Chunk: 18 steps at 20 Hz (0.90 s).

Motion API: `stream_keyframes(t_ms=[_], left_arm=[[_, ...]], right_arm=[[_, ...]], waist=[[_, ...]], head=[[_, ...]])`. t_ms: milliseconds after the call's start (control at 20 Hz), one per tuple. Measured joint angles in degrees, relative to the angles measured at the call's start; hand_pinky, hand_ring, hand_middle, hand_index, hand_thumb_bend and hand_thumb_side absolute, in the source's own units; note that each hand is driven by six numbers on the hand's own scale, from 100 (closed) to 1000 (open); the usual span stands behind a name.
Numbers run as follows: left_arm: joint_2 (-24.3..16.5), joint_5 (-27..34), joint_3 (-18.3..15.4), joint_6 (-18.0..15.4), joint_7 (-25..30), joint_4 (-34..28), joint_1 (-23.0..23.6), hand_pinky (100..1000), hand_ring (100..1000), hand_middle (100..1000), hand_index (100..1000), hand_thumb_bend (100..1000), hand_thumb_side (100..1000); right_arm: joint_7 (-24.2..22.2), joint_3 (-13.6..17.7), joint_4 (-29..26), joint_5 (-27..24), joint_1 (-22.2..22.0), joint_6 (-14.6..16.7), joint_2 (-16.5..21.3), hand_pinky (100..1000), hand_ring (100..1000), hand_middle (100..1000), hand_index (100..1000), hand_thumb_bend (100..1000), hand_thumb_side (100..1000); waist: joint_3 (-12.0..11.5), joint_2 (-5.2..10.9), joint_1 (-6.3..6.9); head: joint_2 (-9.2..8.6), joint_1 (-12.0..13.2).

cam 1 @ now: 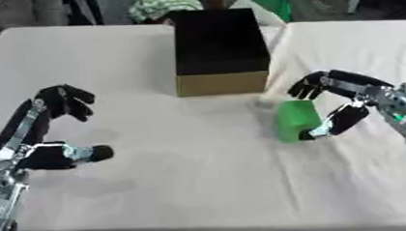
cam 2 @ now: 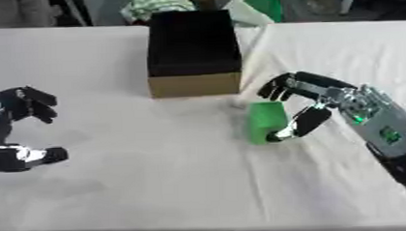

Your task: Pick up objects on the table and place them in the box.

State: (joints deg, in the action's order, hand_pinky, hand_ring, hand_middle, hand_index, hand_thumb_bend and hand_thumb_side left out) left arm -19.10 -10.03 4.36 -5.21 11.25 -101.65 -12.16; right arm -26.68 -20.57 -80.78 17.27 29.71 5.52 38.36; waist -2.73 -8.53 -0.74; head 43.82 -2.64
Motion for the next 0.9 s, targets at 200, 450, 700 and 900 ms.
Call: stream_keyframes(t_ms=[200, 450, 700, 900], left_arm=[[0.0, 0.0, 0.0, 0.0, 0.0, 0.0, 0.0, 541, 565, 586, 683, 1000, 394], [0.0, 0.0, 0.0, 0.0, 0.0, 0.0, 0.0, 541, 565, 586, 683, 1000, 396], [0.3, 0.0, 0.0, 0.0, 0.0, 0.0, 0.0, 541, 565, 586, 683, 1000, 396], [0.5, 0.0, 0.0, 0.0, 0.0, 0.0, 0.0, 540, 565, 586, 683, 1000, 401]], right_arm=[[-0.1, -0.2, 0.4, 0.6, 0.0, 0.2, -0.3, 762, 776, 743, 832, 615, 210], [-0.2, -0.3, 1.0, 1.4, 0.0, 0.4, -0.8, 763, 774, 734, 825, 611, 213], [-0.1, -0.3, 1.4, 2.3, 0.1, 0.6, -1.0, 756, 758, 693, 794, 598, 208], [0.8, -0.3, 1.6, 3.5, 0.1, 0.8, -1.3, 727, 708, 597, 717, 562, 176]], waist=[[0.0, -0.01, 0.06], [0.0, -0.01, 0.06], [0.0, -0.01, 0.06], [0.0, -0.01, 0.06]], head=[[0.0, 0.0], [0.0, 0.0], [0.0, 0.0], [0.0, 0.0]])
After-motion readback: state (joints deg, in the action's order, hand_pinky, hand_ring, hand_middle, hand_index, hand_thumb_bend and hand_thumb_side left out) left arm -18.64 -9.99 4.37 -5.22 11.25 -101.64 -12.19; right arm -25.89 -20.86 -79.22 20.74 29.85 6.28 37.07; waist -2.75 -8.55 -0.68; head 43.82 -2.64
